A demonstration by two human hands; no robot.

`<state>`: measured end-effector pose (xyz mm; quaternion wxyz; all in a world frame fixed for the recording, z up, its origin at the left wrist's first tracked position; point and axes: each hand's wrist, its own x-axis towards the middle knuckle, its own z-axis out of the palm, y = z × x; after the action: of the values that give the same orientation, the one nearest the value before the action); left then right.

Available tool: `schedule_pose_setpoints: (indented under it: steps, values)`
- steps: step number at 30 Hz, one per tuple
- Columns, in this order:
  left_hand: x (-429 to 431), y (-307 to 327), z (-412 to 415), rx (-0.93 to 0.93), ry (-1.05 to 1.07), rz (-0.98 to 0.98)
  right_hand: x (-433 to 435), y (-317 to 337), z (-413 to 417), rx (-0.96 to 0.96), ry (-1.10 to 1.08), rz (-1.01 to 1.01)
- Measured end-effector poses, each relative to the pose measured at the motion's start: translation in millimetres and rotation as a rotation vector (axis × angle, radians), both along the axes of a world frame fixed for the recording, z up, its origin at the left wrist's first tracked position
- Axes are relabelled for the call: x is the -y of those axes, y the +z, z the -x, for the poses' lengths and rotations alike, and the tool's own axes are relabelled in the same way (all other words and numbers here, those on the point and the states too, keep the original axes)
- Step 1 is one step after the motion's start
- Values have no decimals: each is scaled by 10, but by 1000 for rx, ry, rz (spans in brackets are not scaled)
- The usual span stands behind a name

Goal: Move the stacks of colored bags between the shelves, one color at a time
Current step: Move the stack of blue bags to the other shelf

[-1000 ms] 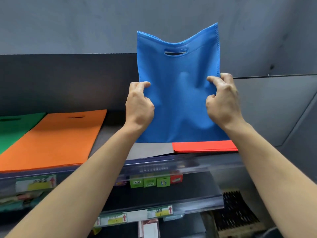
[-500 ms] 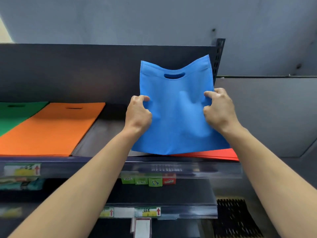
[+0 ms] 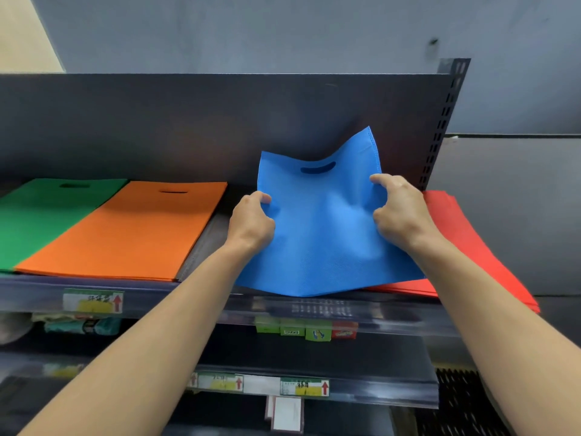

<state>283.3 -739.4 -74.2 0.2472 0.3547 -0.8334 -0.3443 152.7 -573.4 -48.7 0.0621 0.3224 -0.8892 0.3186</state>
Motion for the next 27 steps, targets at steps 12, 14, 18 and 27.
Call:
schedule_pose_setpoints:
  steps: [12, 14, 18, 27]
  values:
    - [395, -173, -163, 95, 11, 22, 304, -61, -145, 12, 0, 76]
    - [428, -169, -172, 90, 13, 27, 327, -50, -157, 10, 0, 78]
    - [477, -80, -220, 57, 16, 51, 399, 13, -212, -19, 20, 81]
    - [656, 141, -575, -30, 126, 145, 773, 156, -474, -56, 106, 121]
